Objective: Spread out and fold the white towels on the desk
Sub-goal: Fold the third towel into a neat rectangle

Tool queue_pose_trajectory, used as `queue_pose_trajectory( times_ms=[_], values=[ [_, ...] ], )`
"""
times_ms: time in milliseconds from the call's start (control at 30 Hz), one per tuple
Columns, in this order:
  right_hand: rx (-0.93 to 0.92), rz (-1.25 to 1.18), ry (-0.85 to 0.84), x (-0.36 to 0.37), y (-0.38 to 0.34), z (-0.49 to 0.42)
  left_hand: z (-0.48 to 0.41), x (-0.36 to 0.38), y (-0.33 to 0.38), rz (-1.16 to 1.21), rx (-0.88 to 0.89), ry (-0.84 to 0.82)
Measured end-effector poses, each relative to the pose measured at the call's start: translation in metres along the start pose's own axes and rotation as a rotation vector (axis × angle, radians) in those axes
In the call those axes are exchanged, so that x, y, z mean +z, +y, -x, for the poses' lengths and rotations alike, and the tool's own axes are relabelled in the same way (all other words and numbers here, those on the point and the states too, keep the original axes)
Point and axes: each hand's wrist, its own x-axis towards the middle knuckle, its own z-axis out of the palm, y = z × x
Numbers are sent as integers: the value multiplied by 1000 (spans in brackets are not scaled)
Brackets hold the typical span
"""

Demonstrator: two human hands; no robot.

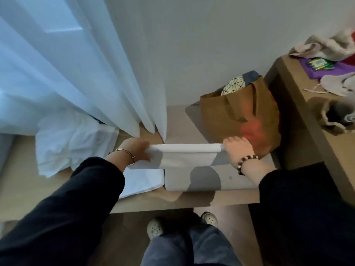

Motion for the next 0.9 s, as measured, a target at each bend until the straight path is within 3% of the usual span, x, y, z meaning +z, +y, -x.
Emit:
queue_pose_trajectory(
  times_ms=[233, 333, 467, 667, 900],
  values=[
    [72, -376, -130, -5, -106, -56, 25, 87, -122, 237, -268, -79],
    [160, -602, -181, 0, -162, -81, 38, 126, -185, 457, -373, -97],
    [269, -802, -242, 15, -223, -104, 53, 171, -258, 925, -537, 20],
    [496, -1329, -264, 35, -258, -119, 47, 226, -277, 1350, -657, 63],
    [640, -1117, -308, 111, -292, -159, -2, 304, -266, 1558, -1020, 137]
  ],
)
